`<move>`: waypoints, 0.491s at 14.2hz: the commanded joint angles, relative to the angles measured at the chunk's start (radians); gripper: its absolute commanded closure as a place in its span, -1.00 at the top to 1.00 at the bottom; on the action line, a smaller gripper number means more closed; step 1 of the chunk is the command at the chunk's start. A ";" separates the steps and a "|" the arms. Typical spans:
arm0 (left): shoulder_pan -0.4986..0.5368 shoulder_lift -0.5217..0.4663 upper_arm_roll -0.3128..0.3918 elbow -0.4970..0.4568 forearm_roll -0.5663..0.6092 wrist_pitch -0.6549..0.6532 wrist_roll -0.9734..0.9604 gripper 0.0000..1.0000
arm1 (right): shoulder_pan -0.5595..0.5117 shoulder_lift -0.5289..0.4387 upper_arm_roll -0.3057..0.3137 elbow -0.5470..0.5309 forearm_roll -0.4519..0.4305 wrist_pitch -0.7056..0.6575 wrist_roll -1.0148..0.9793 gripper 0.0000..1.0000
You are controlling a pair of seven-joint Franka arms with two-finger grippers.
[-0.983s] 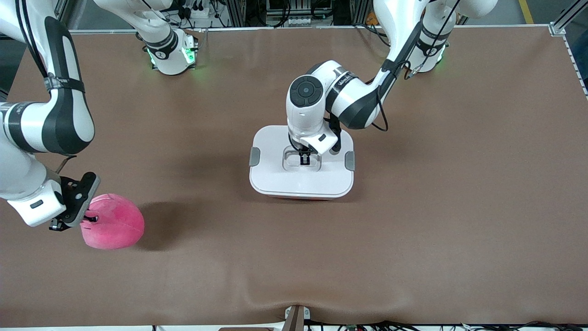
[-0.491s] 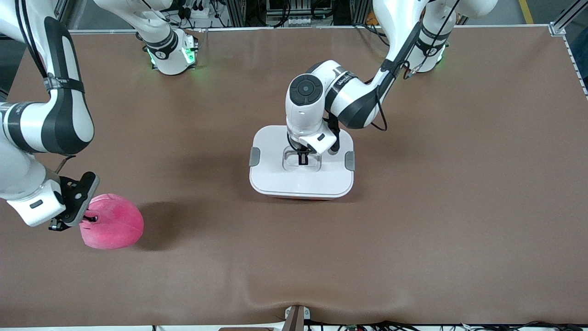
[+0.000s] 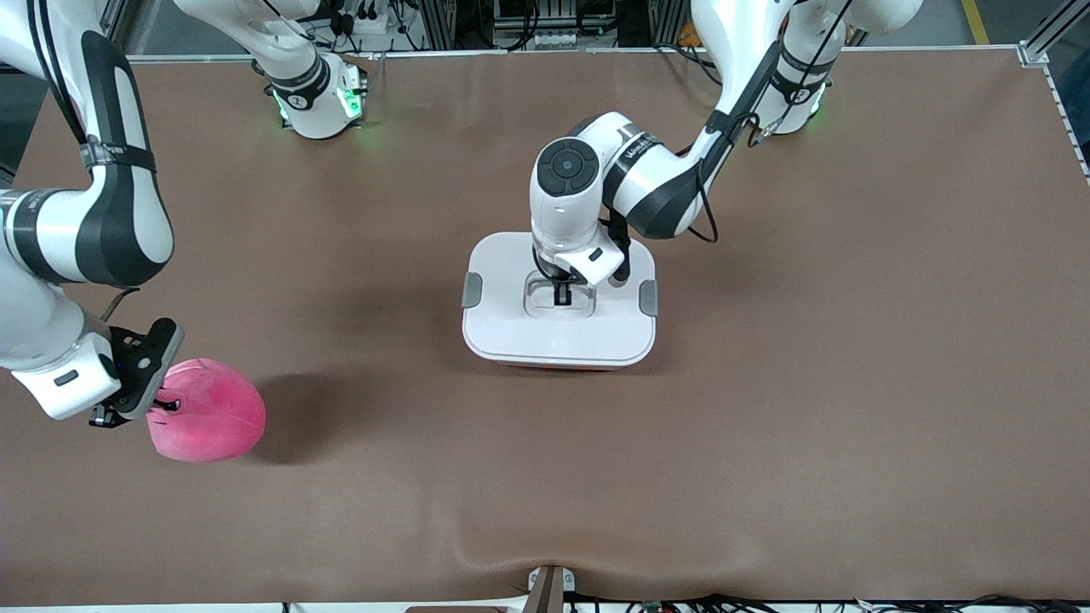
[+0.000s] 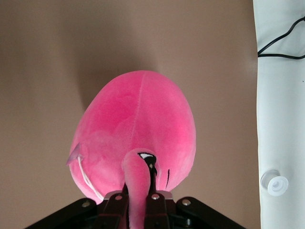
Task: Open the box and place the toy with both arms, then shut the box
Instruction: 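Lift the white lid off the box with the left gripper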
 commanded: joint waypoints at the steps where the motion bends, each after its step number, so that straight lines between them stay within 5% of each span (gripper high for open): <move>1: -0.001 -0.029 0.002 -0.032 0.002 0.015 -0.001 -0.66 | -0.009 0.006 0.004 0.019 0.023 -0.010 -0.024 -1.00; 7: 0.001 -0.030 0.002 -0.031 0.002 0.015 -0.003 -0.85 | -0.009 0.006 0.004 0.019 0.023 -0.010 -0.024 -1.00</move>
